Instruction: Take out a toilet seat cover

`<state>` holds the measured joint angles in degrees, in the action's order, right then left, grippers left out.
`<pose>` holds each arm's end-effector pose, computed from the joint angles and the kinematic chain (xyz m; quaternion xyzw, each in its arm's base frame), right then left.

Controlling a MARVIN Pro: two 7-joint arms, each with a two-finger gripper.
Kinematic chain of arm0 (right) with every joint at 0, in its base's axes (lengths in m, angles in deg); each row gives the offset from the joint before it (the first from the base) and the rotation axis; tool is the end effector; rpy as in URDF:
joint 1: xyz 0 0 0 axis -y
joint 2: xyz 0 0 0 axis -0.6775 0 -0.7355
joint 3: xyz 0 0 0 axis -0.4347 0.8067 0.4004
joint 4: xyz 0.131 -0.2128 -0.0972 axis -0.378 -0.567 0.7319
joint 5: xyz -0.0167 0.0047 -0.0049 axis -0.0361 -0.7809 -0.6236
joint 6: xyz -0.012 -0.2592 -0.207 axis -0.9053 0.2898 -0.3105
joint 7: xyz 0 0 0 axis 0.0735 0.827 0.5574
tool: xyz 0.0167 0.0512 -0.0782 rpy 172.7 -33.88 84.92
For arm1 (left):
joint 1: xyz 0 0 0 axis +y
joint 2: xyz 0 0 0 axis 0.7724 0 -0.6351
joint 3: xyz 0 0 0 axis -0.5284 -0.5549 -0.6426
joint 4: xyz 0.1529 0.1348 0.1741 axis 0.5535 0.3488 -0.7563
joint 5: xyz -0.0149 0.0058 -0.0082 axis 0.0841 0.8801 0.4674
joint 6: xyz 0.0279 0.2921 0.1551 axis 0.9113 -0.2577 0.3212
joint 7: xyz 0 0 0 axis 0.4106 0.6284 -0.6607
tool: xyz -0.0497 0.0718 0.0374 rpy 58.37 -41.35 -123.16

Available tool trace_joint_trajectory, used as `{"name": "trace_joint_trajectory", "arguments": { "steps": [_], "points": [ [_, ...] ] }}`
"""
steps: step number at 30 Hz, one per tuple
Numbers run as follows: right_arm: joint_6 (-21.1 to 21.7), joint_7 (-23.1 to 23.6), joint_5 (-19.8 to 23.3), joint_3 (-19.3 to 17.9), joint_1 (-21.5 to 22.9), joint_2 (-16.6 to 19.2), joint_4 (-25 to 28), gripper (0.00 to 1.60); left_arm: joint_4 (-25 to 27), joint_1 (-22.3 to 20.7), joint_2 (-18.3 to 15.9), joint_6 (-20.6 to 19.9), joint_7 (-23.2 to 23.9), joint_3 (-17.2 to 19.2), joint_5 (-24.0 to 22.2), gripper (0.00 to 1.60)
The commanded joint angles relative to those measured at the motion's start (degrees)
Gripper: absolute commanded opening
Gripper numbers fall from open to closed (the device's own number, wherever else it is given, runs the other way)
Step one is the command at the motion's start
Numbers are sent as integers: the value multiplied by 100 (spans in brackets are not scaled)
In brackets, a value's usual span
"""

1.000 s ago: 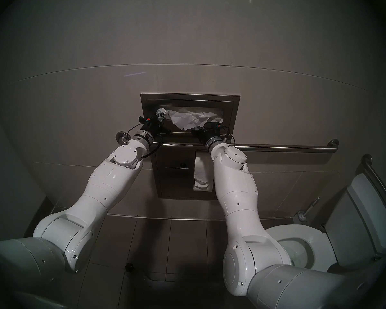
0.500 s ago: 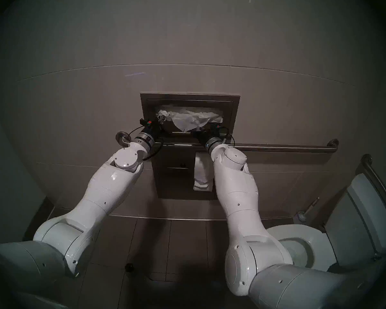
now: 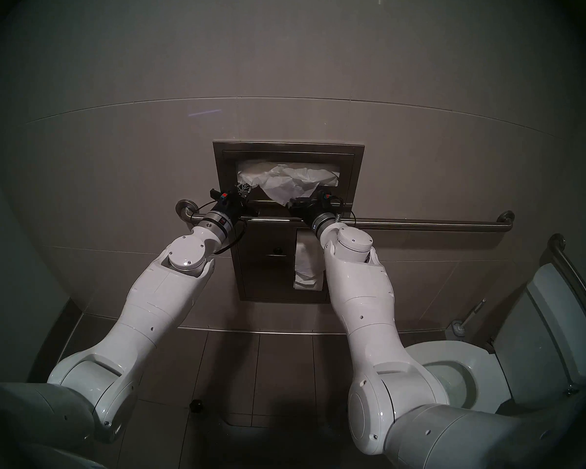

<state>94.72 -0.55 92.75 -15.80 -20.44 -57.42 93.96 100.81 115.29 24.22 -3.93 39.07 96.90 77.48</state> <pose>0.5586 0.0591 -0.2548 -0.7453 -0.0461 -0.6450 0.1623 0.5408 -0.0620 -0.2375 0.6134 -0.1980 0.7633 0.0447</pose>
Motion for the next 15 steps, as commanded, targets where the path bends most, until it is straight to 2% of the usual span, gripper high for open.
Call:
{"name": "trace_joint_trajectory", "arguments": {
  "steps": [1, 8, 15],
  "points": [
    [85, -124, -108, 5, -98, 70, 477, 160, 524, -20, -20, -121, -30, 67, -43, 0],
    [195, -169, -76, -31, -170, 42, 562, 160, 548, -19, -33, -246, -45, 41, -44, 0],
    [232, -239, -91, -71, -4, 34, 370, 160, 550, 5, -17, -346, -111, 37, -50, 0]
  ]
}}
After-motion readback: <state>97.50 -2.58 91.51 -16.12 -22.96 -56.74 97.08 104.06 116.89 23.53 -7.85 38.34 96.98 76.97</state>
